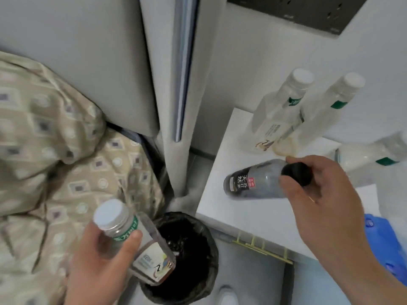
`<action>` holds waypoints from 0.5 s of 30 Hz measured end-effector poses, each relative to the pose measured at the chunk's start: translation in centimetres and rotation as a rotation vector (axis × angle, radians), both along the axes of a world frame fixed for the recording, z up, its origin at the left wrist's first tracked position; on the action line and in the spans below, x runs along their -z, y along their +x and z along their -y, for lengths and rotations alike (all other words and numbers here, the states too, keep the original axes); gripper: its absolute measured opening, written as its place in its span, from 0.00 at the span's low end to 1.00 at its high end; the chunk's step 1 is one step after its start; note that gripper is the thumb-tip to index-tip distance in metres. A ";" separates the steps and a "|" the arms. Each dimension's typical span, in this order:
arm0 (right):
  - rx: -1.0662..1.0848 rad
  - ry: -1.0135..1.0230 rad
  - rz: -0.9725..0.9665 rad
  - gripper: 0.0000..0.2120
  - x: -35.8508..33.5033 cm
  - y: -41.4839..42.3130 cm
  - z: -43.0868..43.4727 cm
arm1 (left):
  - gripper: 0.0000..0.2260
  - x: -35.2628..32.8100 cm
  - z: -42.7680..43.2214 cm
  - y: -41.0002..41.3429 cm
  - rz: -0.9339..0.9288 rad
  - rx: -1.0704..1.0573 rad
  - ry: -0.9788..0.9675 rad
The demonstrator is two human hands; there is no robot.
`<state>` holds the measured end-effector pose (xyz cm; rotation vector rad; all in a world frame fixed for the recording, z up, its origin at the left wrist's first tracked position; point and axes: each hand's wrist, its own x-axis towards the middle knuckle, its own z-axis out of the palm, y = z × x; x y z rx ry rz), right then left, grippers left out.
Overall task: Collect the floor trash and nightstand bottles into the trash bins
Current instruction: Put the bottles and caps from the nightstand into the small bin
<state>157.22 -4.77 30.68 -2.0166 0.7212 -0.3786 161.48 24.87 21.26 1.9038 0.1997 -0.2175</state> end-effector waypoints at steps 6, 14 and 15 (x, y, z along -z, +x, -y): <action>-0.315 0.165 -0.274 0.20 5.7 -2.9 -7.2 | 0.15 5.9 -0.8 0.1 -0.230 0.102 0.173; -0.392 0.109 -0.503 0.12 14.5 -3.2 -10.0 | 0.11 14.9 0.1 0.8 -0.437 0.328 0.399; -0.386 0.101 -0.525 0.12 15.1 -3.3 -10.0 | 0.13 15.9 0.1 0.9 -0.463 0.359 0.434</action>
